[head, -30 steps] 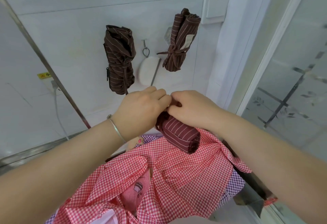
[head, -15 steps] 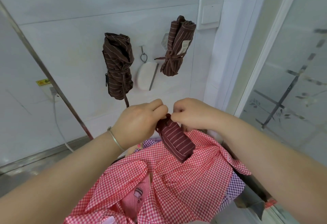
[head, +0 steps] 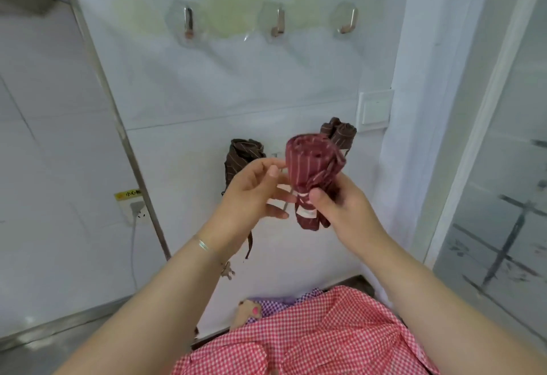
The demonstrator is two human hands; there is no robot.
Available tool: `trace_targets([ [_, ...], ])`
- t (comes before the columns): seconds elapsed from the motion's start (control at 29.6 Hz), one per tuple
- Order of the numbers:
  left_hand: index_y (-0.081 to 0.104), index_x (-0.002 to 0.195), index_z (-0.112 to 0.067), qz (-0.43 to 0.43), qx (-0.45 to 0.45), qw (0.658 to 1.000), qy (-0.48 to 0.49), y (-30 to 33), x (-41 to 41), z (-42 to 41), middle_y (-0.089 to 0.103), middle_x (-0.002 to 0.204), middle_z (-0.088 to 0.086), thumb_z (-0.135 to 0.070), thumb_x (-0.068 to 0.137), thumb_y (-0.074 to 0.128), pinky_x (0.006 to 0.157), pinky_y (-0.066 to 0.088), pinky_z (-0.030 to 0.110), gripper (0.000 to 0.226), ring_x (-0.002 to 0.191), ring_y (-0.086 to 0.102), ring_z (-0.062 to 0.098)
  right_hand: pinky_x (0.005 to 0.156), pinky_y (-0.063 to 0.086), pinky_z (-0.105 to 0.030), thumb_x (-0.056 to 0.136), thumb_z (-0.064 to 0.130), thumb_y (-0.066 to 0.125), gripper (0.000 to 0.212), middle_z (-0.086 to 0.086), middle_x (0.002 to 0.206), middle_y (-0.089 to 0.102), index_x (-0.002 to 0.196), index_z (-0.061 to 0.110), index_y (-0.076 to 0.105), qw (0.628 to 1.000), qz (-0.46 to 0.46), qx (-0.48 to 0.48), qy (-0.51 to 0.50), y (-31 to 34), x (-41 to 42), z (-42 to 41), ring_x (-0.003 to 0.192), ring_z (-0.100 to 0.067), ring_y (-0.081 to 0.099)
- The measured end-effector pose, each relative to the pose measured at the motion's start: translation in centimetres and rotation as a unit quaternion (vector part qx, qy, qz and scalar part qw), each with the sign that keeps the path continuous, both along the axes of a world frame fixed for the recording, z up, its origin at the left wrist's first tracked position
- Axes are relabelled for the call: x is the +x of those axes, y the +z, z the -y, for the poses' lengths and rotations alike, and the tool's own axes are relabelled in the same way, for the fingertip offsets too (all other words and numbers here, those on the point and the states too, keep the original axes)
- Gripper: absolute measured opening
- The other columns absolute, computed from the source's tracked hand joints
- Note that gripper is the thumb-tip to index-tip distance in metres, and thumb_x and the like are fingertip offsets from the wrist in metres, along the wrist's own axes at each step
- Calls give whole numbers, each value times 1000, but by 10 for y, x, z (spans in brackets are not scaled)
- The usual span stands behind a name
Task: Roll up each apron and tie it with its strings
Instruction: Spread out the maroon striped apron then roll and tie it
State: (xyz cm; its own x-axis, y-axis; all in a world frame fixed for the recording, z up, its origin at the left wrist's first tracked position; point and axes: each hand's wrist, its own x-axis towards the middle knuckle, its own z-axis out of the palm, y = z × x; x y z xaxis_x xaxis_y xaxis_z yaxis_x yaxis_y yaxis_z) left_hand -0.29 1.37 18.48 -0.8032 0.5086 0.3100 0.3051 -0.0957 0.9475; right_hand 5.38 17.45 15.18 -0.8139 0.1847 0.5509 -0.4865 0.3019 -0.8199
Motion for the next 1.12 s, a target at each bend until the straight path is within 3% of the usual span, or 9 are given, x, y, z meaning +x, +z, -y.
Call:
trace_targets([
  [0.14,51,121,-32,-132,-22,990,45,4,2,6,68,108,-12,-26,89,66,82,55,32,35,97,64,7,96,51,-48,83,53,50,48,-3,116,69,120,25,56,960,64,-267,59,22,-13,27,106,-20,67],
  [0.24,52,115,-37,-226,-21,967,113,10,2,16,66,106,-15,-26,87,69,73,52,19,35,88,63,3,99,46,-56,96,42,41,44,-12,125,64,132,19,53,921,94,-346,152,38,-17,42,114,-31,62],
  [0.3,61,111,-31,-316,-24,935,158,18,-5,28,63,106,-14,-22,89,66,72,49,15,24,88,63,5,100,45,-56,100,32,41,40,-15,128,62,134,16,52,917,95,-335,193,44,-19,47,119,-34,58],
  [0.44,73,106,-18,-451,-29,873,186,30,-29,51,63,105,-10,-21,92,61,75,52,25,18,95,62,6,90,52,-46,91,32,55,41,-13,121,66,127,12,58,946,80,-276,153,57,-30,62,113,-31,62],
  [0.61,74,105,-20,-471,-19,857,208,48,-42,62,65,97,-11,-30,91,60,69,52,27,22,84,62,5,97,49,-51,82,43,60,49,-9,114,70,123,15,60,963,83,-236,100,74,-42,77,107,-27,67],
  [0.78,68,105,-30,-429,0,879,207,76,-54,66,63,92,-16,-28,89,66,68,47,14,16,79,62,5,87,55,-43,73,44,67,58,-8,106,72,123,15,59,974,45,-211,61,95,-55,87,96,-23,71],
  [0.88,69,106,-27,-439,-29,868,229,92,-67,65,58,94,-16,-29,89,65,68,44,10,17,78,60,2,85,57,-45,69,50,72,56,-7,103,71,118,26,60,988,6,-154,7,105,-60,92,92,-21,71],
  [1.01,72,91,-17,-460,-29,855,238,110,-80,62,59,94,-13,-25,85,72,67,48,13,10,71,60,2,92,54,-44,80,53,69,46,12,111,65,122,46,50,996,-36,-73,-46,113,-69,94,105,-7,64],
  [1.12,70,88,-8,-501,12,834,230,126,-91,60,62,91,-7,-14,85,70,67,52,19,7,66,61,7,95,52,-46,84,44,65,53,8,128,58,132,50,44,996,-61,-59,-11,125,-74,91,117,-13,58],
])
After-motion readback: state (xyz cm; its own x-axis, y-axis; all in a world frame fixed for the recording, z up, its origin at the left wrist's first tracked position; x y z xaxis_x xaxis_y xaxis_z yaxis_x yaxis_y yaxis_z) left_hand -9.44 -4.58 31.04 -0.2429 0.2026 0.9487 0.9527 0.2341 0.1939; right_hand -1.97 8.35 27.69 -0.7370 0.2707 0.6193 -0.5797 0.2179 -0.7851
